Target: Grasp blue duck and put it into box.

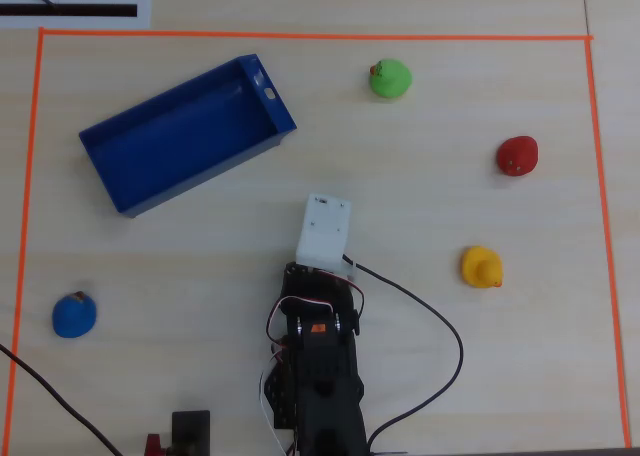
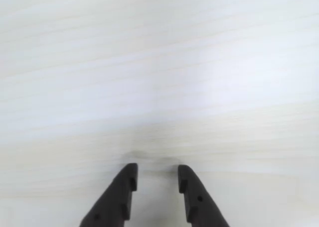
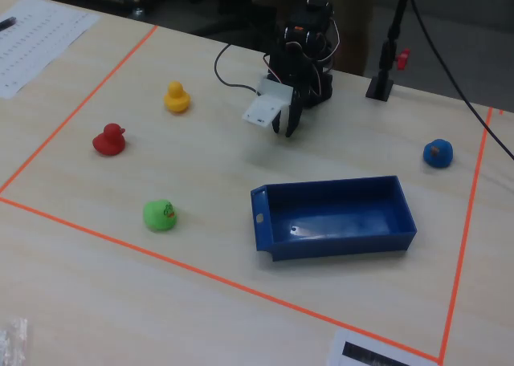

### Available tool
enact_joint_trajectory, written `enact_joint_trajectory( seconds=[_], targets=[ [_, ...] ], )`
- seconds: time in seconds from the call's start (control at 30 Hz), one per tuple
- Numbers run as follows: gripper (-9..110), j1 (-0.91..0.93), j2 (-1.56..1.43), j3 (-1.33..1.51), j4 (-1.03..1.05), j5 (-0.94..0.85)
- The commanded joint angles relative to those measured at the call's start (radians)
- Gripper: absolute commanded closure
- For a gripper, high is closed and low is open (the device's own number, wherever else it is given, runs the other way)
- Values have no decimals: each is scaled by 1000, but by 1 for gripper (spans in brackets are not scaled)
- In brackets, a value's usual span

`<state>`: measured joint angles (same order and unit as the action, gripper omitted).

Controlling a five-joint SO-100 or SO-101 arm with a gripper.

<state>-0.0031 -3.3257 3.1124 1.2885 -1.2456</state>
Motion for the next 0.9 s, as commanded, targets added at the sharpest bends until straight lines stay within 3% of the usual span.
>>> enact_joint_trajectory(
  seconds=[0.0,0.13,0.3,0.47,0.53,0.67,0.87],
  targets=[
    [101,-15,14,-2,15,-6],
    [90,61,221,-152,-43,-78],
    [80,34,723,-802,160,-26],
    [78,-291,1008,-1336,445,179],
    [76,-437,1091,-1465,471,295],
    [75,-667,1241,-1516,469,425],
    [70,-951,1427,-1588,445,482]
  ],
)
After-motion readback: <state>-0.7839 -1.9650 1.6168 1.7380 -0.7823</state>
